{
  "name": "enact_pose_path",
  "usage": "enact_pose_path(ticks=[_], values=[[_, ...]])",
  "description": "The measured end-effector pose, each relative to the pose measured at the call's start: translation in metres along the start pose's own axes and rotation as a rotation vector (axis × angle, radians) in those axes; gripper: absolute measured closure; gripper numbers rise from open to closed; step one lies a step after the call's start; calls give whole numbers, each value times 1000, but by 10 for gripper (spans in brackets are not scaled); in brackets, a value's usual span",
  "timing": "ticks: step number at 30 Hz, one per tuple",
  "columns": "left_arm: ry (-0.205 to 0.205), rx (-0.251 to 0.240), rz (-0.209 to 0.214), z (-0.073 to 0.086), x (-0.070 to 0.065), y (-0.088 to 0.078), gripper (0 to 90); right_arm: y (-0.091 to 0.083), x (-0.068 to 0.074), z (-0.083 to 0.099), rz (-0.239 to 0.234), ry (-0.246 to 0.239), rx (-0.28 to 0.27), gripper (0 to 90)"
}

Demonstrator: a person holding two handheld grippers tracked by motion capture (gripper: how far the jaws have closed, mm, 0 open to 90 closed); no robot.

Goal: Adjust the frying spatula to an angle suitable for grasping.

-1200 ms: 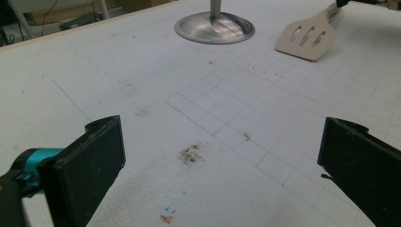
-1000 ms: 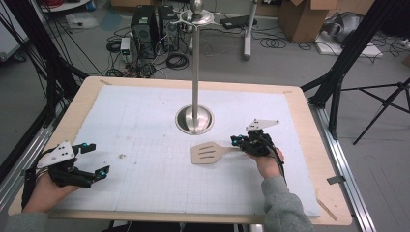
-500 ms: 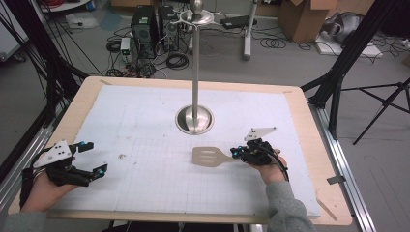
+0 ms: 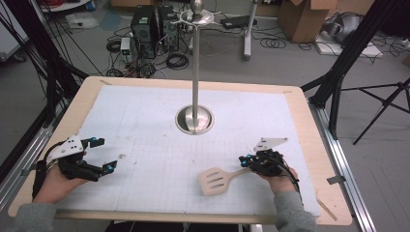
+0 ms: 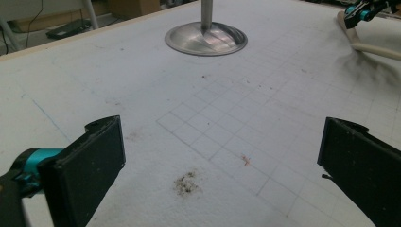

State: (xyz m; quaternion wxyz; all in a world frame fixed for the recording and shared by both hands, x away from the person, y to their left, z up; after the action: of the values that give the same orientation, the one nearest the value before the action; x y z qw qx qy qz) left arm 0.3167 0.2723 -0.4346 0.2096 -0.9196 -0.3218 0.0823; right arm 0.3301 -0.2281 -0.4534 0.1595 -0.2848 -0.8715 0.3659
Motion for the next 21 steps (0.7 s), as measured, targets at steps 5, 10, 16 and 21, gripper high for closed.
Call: enact_pose_path(ticks=[5, 10, 16, 21], values=[[4, 5, 14, -2, -1, 6, 20, -30, -26, 30, 73, 100, -41, 900], [13, 6, 24, -4, -2, 10, 20, -47, -45, 58, 127, 220, -55, 900], [6, 4, 24, -3, -2, 10, 20, -48, -61, 79, 177, 281, -16, 900], [9, 8, 29, -2, -3, 9, 20, -44, -67, 70, 198, 258, -57, 900]])
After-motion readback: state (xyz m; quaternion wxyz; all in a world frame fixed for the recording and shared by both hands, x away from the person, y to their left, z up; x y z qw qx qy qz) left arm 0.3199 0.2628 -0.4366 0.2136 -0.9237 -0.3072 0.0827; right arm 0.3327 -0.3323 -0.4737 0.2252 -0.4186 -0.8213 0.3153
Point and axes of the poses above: each handheld gripper's, and its own axes: y roughly forward along the jaws, z roughly out of its underside, x roughly to its left, the point moved 5 cm from there along y, roughly forward along the jaws, and after that the axes turned 5 degrees about x, right-handed, at the moved point
